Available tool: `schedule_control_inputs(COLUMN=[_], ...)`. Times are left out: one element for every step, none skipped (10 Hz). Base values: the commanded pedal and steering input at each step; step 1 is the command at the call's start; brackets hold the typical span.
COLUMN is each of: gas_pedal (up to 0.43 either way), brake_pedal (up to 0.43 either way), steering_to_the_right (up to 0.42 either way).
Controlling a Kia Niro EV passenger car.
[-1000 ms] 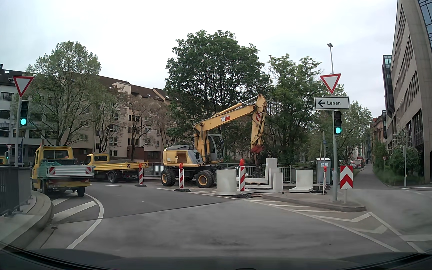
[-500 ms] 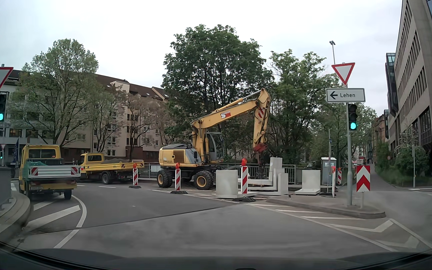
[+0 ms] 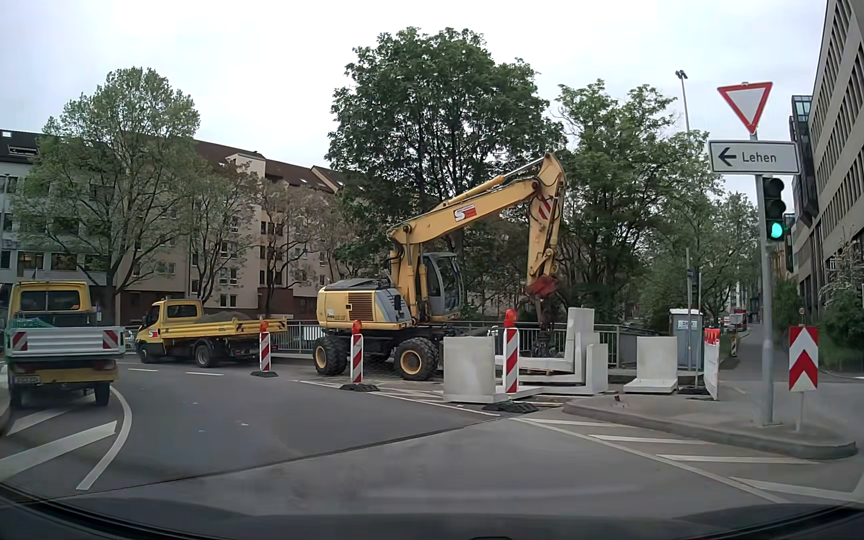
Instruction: Follow the waypoints while adhering to traffic rules and regulations
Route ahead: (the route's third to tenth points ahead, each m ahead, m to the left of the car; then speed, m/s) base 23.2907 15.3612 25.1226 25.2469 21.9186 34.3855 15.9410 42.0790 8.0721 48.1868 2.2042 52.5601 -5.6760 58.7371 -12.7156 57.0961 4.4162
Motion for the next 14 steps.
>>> schedule_control_inputs(gas_pedal=[0.280,0.268,0.260,0.228,0.220,0.189,0.189,0.189,0.177,0.169,0.157,0.157,0.150,0.150], brake_pedal=[0.000,0.000,0.000,0.000,0.000,0.000,0.000,0.000,0.000,0.000,0.000,0.000,0.000,0.000], steering_to_the_right=[-0.098,-0.110,-0.129,-0.150,-0.167,-0.188,-0.202,-0.214,-0.220,-0.228,-0.240,-0.246,-0.252,-0.257])
